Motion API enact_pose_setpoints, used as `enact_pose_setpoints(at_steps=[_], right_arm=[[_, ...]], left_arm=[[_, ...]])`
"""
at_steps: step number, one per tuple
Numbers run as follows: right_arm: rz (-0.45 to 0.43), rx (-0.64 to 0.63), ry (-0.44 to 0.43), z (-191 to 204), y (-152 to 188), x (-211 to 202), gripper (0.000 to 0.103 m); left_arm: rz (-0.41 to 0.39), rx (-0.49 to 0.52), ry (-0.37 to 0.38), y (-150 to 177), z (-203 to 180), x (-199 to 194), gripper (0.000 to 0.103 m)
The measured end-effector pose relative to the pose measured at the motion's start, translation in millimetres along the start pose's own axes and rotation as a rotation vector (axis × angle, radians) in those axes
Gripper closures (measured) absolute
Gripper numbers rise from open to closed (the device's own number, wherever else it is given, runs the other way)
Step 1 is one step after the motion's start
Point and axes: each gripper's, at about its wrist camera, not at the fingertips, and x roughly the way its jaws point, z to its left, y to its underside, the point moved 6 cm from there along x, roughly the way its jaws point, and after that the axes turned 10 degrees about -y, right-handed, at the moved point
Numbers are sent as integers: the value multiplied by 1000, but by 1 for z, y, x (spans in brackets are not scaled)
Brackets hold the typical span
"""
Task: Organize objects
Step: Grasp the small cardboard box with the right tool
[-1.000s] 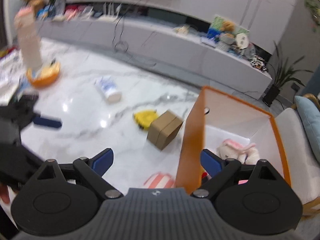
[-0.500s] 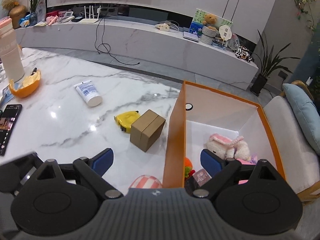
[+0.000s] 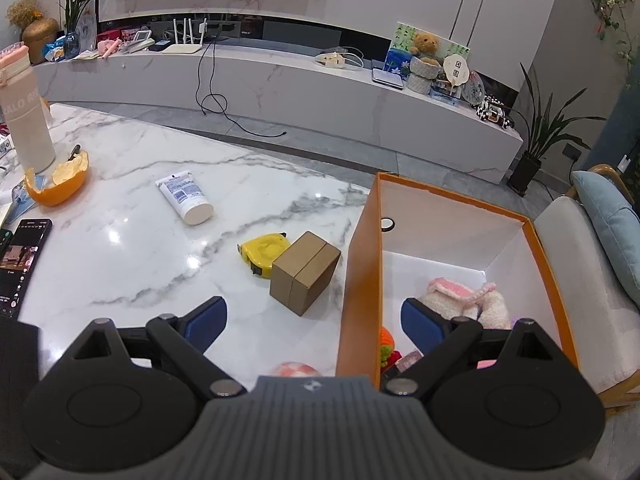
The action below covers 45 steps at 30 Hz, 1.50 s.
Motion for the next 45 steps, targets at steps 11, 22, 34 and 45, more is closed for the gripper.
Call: enact_pose_setpoints(at_steps=[11,22,34,45], right_arm=[[55,137,-13,14,-6,66,20],[2,303,166,3,-25,119,26],[67,324,245,-5,-20,155,52],[158,273,32,21,11,117,53]], left_arm=[[150,72,-66,8,65,-40,24],[96,17,-47,1,92,-37,24],[75,8,-45,2,96,-33,23],[85,1,-80,2,101,-36,23]])
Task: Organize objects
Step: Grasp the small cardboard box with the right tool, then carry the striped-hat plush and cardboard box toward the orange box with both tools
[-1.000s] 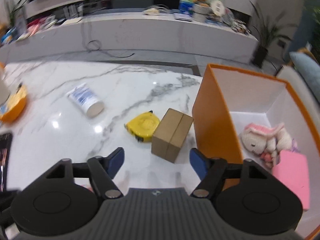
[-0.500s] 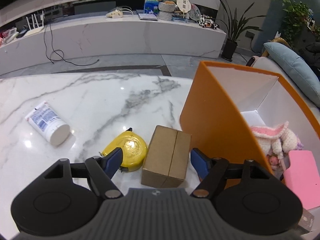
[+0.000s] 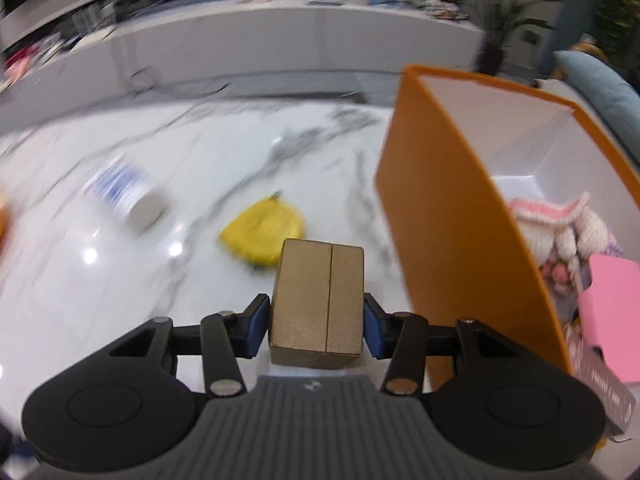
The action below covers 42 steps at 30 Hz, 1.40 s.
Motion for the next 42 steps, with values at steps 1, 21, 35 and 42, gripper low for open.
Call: enact_pose_setpoints(at_steps=[1,21,35,42], right_arm=[[15,-26,-23,3,7,-3,54],[44,-179,-105,14,22,2,54],[54,-162,-95,16,20,8,54],[55,-167,-91,18,19,8,54]], left_arm=[[-1,0,0,0,0,0,23],[-28,61,-35,-5,-12,8,19],[-27,50,-41,-3,-13,10,13],[-33,26,-36,0,-11,12,12]])
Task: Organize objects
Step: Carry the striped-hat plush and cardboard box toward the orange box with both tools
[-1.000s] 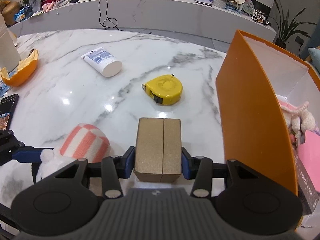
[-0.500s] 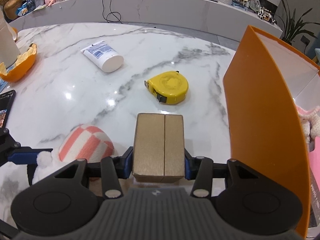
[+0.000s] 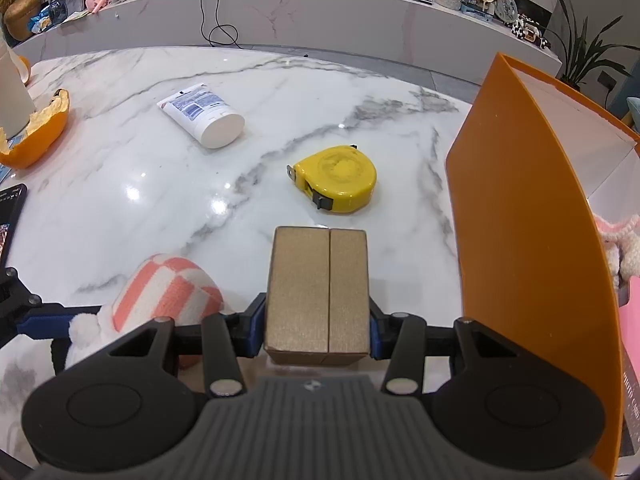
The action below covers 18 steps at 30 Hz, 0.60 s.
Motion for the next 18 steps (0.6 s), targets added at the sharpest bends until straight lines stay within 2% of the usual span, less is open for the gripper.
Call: enact_pose_setpoints(at_steps=[8,12,18], right_arm=[[3,-4,-3,0,-1,0,54],[-6,-11,-19,4,-4,-5,55],[-49,-19,-44,10,-13,-24,55]], left_arm=[[-9,-11,0,3,1,-1,13],[8,15,-22,3,1,-4,16],[46,-22,-47,3,6,-7,19]])
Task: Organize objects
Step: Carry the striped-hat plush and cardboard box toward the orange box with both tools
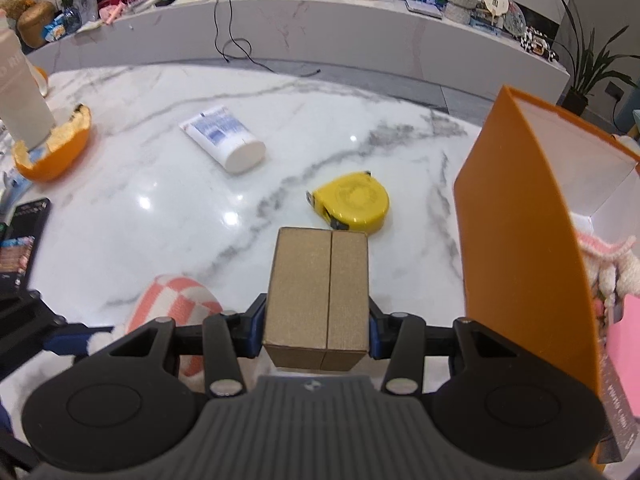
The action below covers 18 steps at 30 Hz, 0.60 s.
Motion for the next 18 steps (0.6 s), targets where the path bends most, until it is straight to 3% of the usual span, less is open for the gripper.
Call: enact_pose_setpoints(at_steps=[7,11,18], right_arm=[[-61,14,-21,-2,-5,-28,55],[-130,42,-26,-9,-11,-51,55],[-262,107,-10,-36,-21,-97,55]], left_arm=[[25,-87,-36,5,6,-7,20],[28,-48,-69,0,-4,-15,20],[-33,-10,-76,-38,-35,-33,20]])
